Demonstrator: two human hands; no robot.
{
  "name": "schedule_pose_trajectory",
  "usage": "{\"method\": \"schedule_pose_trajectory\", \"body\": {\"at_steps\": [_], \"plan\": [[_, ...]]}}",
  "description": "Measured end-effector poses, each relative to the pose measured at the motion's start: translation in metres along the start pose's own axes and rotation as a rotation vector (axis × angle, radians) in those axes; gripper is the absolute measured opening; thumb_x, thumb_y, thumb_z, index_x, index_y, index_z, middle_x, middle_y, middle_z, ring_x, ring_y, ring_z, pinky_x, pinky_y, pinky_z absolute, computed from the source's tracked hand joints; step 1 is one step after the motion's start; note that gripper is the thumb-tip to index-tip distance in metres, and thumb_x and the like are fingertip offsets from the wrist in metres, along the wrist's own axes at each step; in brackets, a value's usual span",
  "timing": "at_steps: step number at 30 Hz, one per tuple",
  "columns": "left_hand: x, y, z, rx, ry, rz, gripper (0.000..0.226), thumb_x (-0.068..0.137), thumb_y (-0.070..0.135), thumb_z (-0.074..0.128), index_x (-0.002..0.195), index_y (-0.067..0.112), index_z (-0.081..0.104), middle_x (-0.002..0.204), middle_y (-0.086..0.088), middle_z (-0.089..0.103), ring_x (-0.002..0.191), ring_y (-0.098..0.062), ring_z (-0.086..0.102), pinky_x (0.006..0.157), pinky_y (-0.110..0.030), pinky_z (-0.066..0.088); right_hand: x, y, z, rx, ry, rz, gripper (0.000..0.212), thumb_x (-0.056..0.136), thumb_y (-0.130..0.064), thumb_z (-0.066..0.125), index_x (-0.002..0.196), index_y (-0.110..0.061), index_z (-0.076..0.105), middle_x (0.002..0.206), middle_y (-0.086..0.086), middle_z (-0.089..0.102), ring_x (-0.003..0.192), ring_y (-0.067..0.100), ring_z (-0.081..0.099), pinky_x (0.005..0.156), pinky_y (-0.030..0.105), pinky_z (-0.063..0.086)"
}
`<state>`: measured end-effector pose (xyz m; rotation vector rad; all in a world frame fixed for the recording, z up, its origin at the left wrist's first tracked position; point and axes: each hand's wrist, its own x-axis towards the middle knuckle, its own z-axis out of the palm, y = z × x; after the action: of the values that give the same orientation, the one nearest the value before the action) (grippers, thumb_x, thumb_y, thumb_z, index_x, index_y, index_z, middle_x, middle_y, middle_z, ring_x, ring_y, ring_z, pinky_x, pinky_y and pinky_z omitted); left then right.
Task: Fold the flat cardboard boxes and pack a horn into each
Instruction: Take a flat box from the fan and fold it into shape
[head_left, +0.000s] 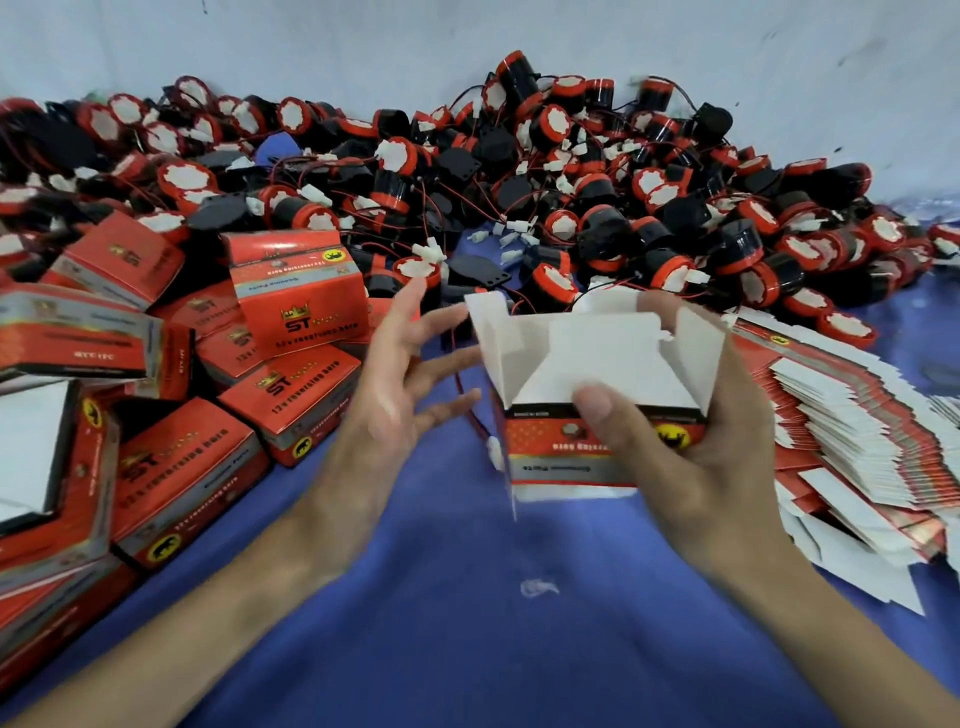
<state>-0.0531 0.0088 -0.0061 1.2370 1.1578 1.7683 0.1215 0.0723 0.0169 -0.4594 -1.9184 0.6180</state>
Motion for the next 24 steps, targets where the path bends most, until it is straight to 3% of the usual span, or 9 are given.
{"method": "schedule_pose_trajectory", "body": {"at_steps": [2,4,6,8,10,12,14,17,24], "plan": [[-0.019,-0.003,0.010,0.085,-0.159,0.152,0.090,0.074,0.071,0.060,0.141,0.031,0.015,0.137,0.024,0.047,0.120,0.002,0.053,0.089,-0.022,0.051,-0.004,-0.003,0.007,0.174,-0.009,0.171,0.025,0.081,-0.045,0.061,0.104,-0.040,0.054,0.101,-0.015,0.063,0.096,0.012,0.064,0.075,0.030,0.054],[-0.031,-0.009,0.015,0.157,-0.189,0.260,0.079,0.089,0.032,0.060,0.144,0.025,0.004,0.133,0.031,0.047,0.121,0.002,0.051,0.089,-0.018,0.049,-0.011,-0.005,0.014,0.300,-0.018,0.234,0.021,0.081,-0.041,0.061,0.102,-0.038,0.057,0.096,-0.014,0.065,0.091,0.011,0.066,0.072,0.028,0.054],[-0.031,-0.007,0.017,0.210,-0.077,0.352,0.068,0.088,0.016,0.055,0.140,0.024,0.012,0.132,0.024,0.048,0.118,-0.002,0.053,0.088,-0.019,0.050,-0.015,-0.007,0.020,0.384,-0.032,0.226,0.024,0.083,-0.033,0.061,0.107,-0.034,0.055,0.097,-0.019,0.065,0.091,0.003,0.065,0.070,0.017,0.052],[-0.029,-0.005,0.015,0.279,0.016,0.365,0.060,0.086,0.027,0.055,0.136,0.040,0.024,0.140,0.003,0.037,0.125,-0.021,0.047,0.094,-0.040,0.050,-0.017,-0.008,0.023,0.391,-0.020,0.195,0.030,0.083,-0.031,0.062,0.110,-0.038,0.048,0.103,-0.022,0.060,0.094,0.001,0.062,0.071,0.015,0.051],[-0.028,-0.004,0.012,0.355,0.033,0.304,0.049,0.084,0.039,0.054,0.126,0.056,0.037,0.137,0.002,0.026,0.131,-0.030,0.035,0.098,-0.050,0.045,-0.019,-0.007,0.025,0.374,0.005,0.222,0.034,0.080,-0.036,0.065,0.105,-0.047,0.044,0.104,-0.019,0.056,0.094,0.005,0.060,0.071,0.023,0.054],[-0.028,-0.002,0.013,0.359,0.001,0.319,0.045,0.083,0.037,0.055,0.122,0.052,0.040,0.132,0.004,0.025,0.130,-0.021,0.034,0.097,-0.035,0.046,-0.021,-0.006,0.028,0.380,0.004,0.270,0.038,0.076,-0.039,0.068,0.100,-0.051,0.041,0.111,-0.010,0.053,0.098,0.011,0.060,0.074,0.036,0.057],[-0.026,-0.003,0.014,0.305,-0.011,0.387,0.047,0.082,0.026,0.057,0.119,0.034,0.031,0.124,-0.008,0.029,0.115,-0.018,0.041,0.084,-0.023,0.047,-0.023,-0.004,0.032,0.396,-0.005,0.253,0.042,0.075,-0.037,0.069,0.099,-0.047,0.036,0.112,-0.021,0.052,0.101,0.006,0.059,0.075,0.027,0.056],[-0.026,-0.001,0.015,0.232,0.014,0.421,0.045,0.081,0.016,0.058,0.106,0.025,0.023,0.115,-0.017,0.035,0.105,-0.014,0.047,0.081,-0.021,0.047,-0.024,-0.002,0.034,0.441,0.006,0.237,0.042,0.077,-0.034,0.067,0.101,-0.038,0.032,0.110,-0.029,0.050,0.100,0.000,0.058,0.073,0.015,0.051],[-0.023,0.001,0.010,0.069,0.077,0.295,0.033,0.084,0.019,0.057,0.104,0.027,0.032,0.091,0.016,0.058,0.086,0.001,0.059,0.070,-0.016,0.051,-0.022,0.008,0.038,0.711,0.069,0.292,0.025,0.085,-0.022,0.057,0.102,-0.019,0.040,0.098,-0.012,0.059,0.093,0.002,0.056,0.073,0.018,0.050]]}}
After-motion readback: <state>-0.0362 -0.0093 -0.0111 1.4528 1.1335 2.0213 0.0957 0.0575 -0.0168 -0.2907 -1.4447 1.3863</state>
